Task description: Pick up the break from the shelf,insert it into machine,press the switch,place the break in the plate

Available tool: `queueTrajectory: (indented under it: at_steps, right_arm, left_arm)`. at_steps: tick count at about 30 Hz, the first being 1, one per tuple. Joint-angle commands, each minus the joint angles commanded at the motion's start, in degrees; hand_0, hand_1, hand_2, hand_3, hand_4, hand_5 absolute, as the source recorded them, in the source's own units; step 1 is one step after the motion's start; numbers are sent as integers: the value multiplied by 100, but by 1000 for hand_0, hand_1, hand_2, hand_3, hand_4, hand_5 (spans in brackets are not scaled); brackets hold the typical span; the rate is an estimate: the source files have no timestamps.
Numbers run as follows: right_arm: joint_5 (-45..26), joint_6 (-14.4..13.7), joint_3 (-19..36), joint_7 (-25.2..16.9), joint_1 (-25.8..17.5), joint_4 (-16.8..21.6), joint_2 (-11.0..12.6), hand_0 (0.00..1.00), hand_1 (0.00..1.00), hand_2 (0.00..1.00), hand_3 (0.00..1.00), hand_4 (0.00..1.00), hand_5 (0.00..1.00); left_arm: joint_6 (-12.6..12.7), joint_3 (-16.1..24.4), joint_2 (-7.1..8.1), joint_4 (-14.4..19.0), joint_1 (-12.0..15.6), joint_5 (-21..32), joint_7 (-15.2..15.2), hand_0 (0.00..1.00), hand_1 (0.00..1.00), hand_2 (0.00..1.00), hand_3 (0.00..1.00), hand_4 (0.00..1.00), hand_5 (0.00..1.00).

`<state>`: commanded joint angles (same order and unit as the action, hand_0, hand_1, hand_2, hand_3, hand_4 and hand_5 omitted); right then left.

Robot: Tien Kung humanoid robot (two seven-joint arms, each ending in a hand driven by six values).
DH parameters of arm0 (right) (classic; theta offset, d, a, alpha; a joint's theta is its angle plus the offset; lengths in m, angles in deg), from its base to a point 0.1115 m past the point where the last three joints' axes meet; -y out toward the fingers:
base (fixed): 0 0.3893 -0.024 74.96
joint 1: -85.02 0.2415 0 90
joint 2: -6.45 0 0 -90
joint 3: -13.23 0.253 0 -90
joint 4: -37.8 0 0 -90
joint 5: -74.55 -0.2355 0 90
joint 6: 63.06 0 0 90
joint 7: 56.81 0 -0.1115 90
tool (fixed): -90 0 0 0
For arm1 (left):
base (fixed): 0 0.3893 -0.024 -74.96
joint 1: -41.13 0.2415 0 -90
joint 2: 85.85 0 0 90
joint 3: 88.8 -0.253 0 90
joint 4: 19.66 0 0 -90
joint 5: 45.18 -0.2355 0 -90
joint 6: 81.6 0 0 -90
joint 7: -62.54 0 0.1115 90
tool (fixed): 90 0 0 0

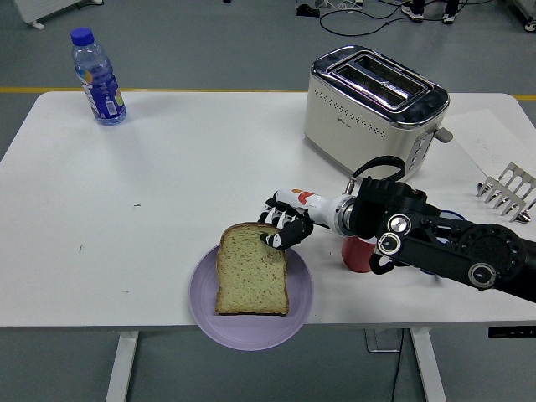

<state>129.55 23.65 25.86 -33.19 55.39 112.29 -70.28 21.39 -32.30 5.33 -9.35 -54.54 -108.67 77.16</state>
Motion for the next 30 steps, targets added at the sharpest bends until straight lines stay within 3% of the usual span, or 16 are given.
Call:
queueTrajectory:
  at_steps: [1, 6, 7, 12, 14, 20, 24, 25, 30]
  right_arm:
    - [25, 12, 10, -26, -14, -25, -19, 588, 642, 692, 732, 632, 106]
    - [124, 25, 33, -151, -89, -124, -77, 588, 642, 692, 732, 632, 106]
    - [126, 22, 32, -158, -92, -129, -79, 681, 710, 780, 815, 684, 117]
    - [162, -70, 46, -282, -128, -170, -104, 681, 710, 780, 815, 684, 117]
    - [157, -143, 75, -326, -139, -159, -107, 727, 750, 830, 852, 720, 127]
    - [182, -326, 318, -456, -223, 111, -4, 737, 757, 836, 855, 728, 136]
    - [244, -410, 790, -758, -368, 616, 156, 737, 757, 836, 855, 728, 136]
    - [143, -449, 951, -901, -427, 778, 214, 720, 724, 786, 785, 672, 155]
    - [-540, -667, 1709, -1718, -692, 1466, 409, 720, 724, 786, 785, 672, 155]
  left_arm:
    - [0, 3, -1, 0, 3, -4, 1, 620, 448, 445, 506, 251, 823]
    - [-4, 4, -6, 0, 20, -26, 7, 620, 448, 445, 506, 251, 823]
    - [-4, 5, -7, 0, 21, -28, 7, 620, 448, 447, 508, 251, 825]
    - [-9, 3, -9, 0, 34, -47, 11, 620, 448, 447, 508, 251, 825]
    - [-12, 2, -10, 0, 35, -55, 13, 620, 449, 448, 509, 250, 823]
    - [-12, -30, -4, 0, 31, -9, -1, 620, 448, 448, 509, 249, 822]
    - [-9, -38, -2, 0, 23, 21, -9, 620, 448, 448, 509, 249, 822]
    - [-9, -43, -1, 0, 21, 30, -12, 619, 447, 449, 508, 251, 823]
    - [-14, -36, 2, 0, 17, 39, -20, 619, 447, 449, 508, 251, 823]
